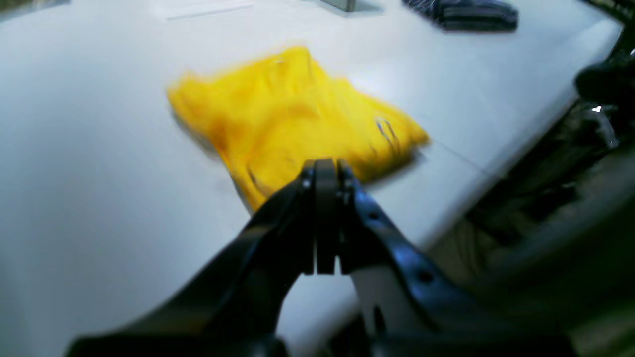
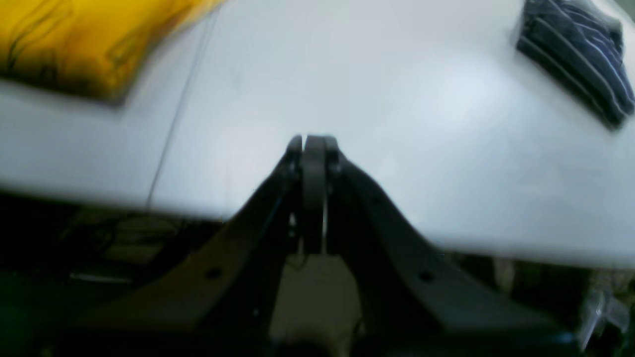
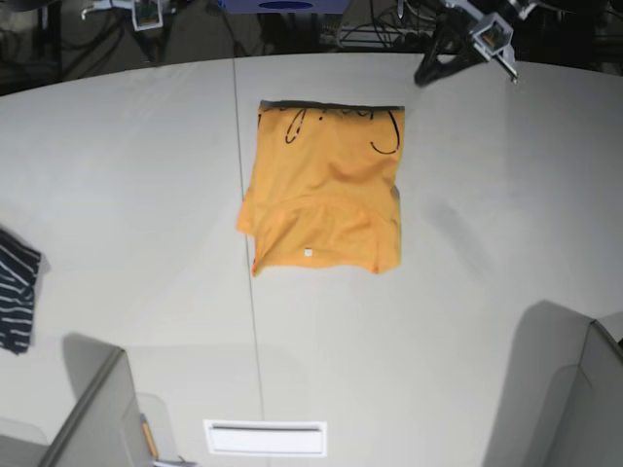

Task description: Fold the T-shirt properly

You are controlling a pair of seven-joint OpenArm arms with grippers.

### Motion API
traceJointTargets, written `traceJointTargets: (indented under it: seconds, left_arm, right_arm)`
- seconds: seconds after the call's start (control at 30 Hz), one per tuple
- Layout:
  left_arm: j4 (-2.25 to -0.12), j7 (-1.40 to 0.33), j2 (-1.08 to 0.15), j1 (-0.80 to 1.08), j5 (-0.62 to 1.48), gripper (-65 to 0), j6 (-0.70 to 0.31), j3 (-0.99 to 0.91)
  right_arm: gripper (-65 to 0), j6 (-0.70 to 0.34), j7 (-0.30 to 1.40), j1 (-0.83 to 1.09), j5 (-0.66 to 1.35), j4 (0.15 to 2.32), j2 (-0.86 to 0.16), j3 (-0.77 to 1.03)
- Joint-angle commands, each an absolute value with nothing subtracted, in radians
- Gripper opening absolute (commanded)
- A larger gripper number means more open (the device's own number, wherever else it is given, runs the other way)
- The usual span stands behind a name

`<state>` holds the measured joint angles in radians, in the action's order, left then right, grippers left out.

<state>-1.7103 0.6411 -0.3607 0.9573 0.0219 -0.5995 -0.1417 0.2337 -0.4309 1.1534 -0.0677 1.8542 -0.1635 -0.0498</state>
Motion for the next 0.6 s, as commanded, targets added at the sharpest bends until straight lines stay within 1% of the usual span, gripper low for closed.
traceJointTargets:
  seconds: [0.0,0.1,0.2,0.27,0.37,0.43,0.57]
  left_arm:
    - [-1.684,0.694,-0.371,0.989,0.028,-65.0,-0.607,-0.130]
    - [-1.564,0.780,-0.371,1.029,0.018,-65.0,-0.605,-0.076]
    - [-1.442,0.802,-0.364,1.043,-0.097,-65.0,-0.602,-0.048]
    - [-1.328,0.802,-0.331,1.036,-0.183,-65.0,-0.602,-0.045]
    - [-1.156,0.800,-0.254,0.977,-0.255,-65.0,-0.602,-0.054]
    - [-1.013,0.800,-0.232,0.917,-0.271,-65.0,-0.602,-0.047]
    - [-0.708,0.800,-0.202,0.768,-0.269,-65.0,-0.602,-0.019]
  right_arm:
    - [-65.0,0.239,-0.463,1.199,-0.071,1.857,-0.156,-0.051]
    - [-65.0,0.239,-0.463,1.262,-0.071,1.819,-0.133,-0.051]
    - [-65.0,0.239,-0.463,1.283,-0.071,1.732,-0.094,-0.062]
    - [-65.0,0.239,-0.463,1.274,-0.073,1.623,-0.081,-0.096]
    - [-65.0,0.239,-0.463,1.204,-0.073,1.438,-0.084,-0.165]
    - [-65.0,0.239,-0.446,1.141,-0.073,1.310,-0.084,-0.200]
    - [-65.0,0.237,-0.315,1.013,-0.071,1.110,-0.084,-0.280]
